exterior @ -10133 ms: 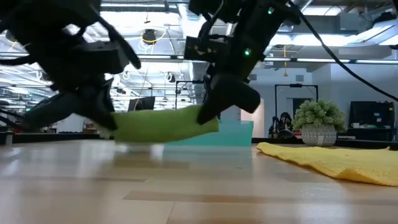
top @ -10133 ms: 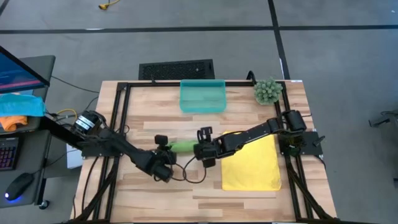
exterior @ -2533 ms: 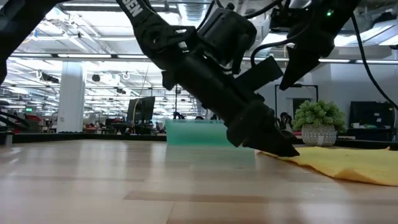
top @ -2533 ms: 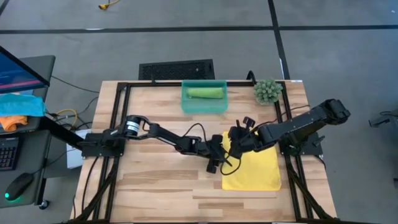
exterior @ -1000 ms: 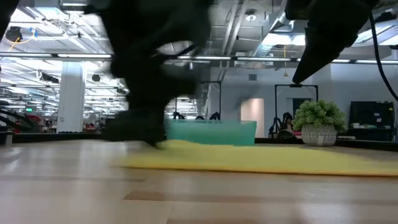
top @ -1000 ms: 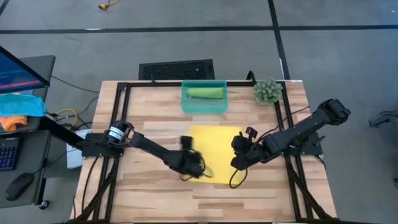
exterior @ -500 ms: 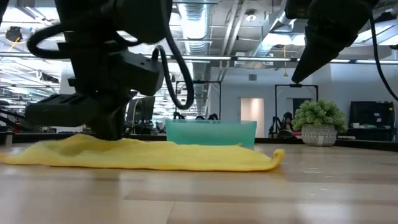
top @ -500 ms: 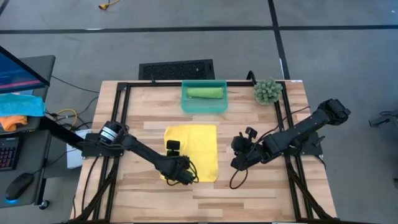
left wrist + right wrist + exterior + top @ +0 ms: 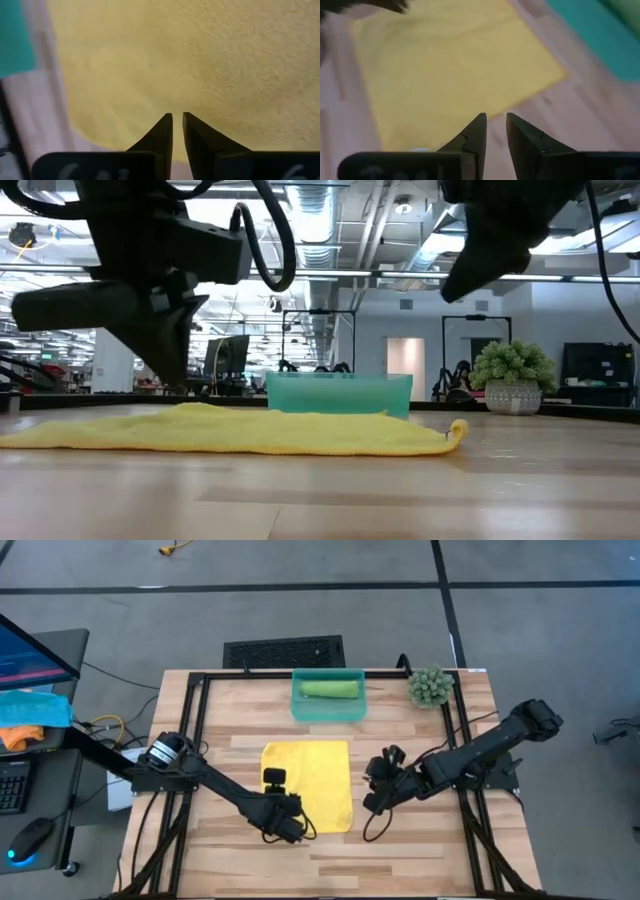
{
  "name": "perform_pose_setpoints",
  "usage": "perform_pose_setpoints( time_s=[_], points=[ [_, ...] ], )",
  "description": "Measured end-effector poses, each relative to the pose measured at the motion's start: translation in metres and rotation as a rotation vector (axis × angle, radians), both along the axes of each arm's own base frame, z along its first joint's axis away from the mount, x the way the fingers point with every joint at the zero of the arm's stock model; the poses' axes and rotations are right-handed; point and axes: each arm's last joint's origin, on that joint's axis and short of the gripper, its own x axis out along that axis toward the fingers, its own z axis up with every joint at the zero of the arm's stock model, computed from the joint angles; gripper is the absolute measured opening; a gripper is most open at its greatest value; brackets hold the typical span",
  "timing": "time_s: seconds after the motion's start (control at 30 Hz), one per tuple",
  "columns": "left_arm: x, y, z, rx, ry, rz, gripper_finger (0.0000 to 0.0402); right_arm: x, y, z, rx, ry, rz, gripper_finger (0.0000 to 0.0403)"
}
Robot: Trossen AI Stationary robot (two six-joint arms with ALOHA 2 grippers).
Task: Roll microfiber towels into tight, uniform cylinder then place into a basket
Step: Fold the yellow towel
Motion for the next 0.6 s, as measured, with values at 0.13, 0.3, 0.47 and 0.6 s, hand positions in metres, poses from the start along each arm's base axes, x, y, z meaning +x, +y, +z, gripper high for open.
perform_pose_setpoints(
  time_s=[0.13, 0.3, 0.47, 0.6],
  points=[
    [-0.002, -0.001, -0.001, -0.058, 0.045, 0.008, 0.0037, 0.010, 0.007, -0.006, 0.038, -0.024, 0.107, 0.0095],
    [-0.016, -0.012, 0.003, 0.045, 0.059, -0.032, 0.0037, 0.020, 0.015, -0.015, -0.011, -0.025, 0.251, 0.0095],
    [-0.038, -0.032, 0.020, 0.079, -0.031, -0.009, 0.0037, 0.027, 0.022, -0.021, -0.031, -0.040, 0.330, 0.0095],
    [-0.058, -0.051, 0.035, 0.057, -0.127, 0.008, 0.0037, 0.029, 0.025, -0.019, -0.039, -0.060, 0.385, 0.0095]
  ],
)
